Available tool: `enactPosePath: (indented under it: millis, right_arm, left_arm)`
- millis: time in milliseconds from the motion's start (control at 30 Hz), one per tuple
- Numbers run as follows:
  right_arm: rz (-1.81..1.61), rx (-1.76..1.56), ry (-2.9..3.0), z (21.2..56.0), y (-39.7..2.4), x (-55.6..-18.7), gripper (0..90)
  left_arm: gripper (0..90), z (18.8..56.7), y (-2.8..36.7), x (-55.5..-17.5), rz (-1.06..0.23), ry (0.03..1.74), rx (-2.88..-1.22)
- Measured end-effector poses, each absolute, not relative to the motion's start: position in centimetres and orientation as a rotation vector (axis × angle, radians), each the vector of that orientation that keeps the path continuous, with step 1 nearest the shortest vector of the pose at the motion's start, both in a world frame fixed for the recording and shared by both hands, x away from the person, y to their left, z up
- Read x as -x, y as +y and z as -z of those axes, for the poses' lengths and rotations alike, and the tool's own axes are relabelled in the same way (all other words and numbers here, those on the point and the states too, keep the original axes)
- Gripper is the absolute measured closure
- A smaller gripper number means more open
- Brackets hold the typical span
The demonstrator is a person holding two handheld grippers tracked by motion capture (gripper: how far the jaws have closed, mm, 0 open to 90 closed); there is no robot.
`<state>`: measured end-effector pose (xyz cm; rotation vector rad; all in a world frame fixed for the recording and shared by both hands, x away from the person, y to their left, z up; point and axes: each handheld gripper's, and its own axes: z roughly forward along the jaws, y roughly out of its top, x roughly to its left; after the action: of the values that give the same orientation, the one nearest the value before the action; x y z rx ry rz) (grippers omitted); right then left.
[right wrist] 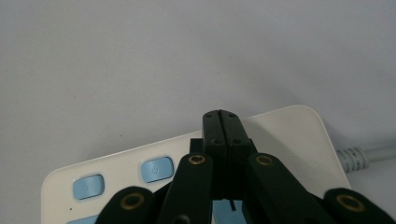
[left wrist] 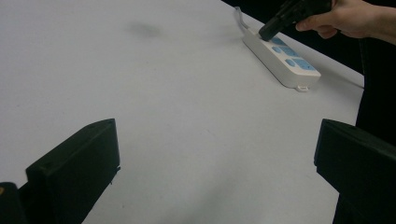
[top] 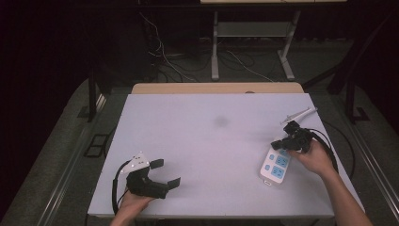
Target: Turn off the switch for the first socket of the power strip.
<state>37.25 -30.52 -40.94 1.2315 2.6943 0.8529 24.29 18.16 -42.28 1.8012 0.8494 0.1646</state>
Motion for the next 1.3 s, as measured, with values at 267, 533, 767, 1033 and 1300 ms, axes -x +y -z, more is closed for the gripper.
enactPosePath:
  millis: [267,533,767,1033,1300]
  right_arm:
    - [-0.848,-1.239,2.691,41.0,-30.6,-37.3,90.0]
    - [-0.889,-1.248,2.707,41.1,-30.9,-37.6,90.0]
    - [-0.891,-1.279,2.718,41.0,-30.9,-37.9,90.0]
    - [-0.930,-1.291,2.687,40.2,-31.6,-37.9,90.0]
    - [-1.030,-1.305,2.636,38.8,-32.6,-37.8,90.0]
  left_arm:
    - [0.0,42.3,18.1,-24.3,-0.163,0.843,-1.805]
    - [0.0,42.4,18.0,-24.4,-0.159,0.844,-1.814]
    - [0.0,42.5,18.1,-24.6,-0.156,0.850,-1.815]
    - [0.0,42.4,18.1,-24.5,-0.158,0.848,-1.813]
    - [0.0,42.5,18.1,-24.5,-0.158,0.850,-1.816]
